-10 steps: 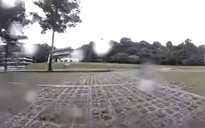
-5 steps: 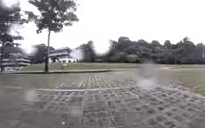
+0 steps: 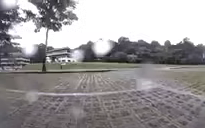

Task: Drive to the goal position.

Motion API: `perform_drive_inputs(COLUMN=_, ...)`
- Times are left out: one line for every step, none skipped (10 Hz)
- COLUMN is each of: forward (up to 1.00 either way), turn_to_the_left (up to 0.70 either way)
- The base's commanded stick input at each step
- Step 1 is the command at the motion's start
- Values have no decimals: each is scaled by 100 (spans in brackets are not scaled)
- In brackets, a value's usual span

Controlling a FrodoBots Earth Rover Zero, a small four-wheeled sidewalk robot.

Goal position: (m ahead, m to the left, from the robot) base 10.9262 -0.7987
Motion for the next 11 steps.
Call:
perform_drive_inputs(forward=85, turn_to_the_left=0)
perform_drive_inputs(forward=85, turn_to_the_left=0)
perform_drive_inputs(forward=85, turn_to_the_left=0)
perform_drive_inputs(forward=85, turn_to_the_left=0)
perform_drive_inputs(forward=85, turn_to_the_left=0)
perform_drive_inputs(forward=85, turn_to_the_left=0)
perform_drive_inputs(forward=85, turn_to_the_left=0)
perform_drive_inputs(forward=85, turn_to_the_left=0)
perform_drive_inputs(forward=85, turn_to_the_left=0)
perform_drive_inputs(forward=85, turn_to_the_left=0)
perform_drive_inputs(forward=85, turn_to_the_left=0)
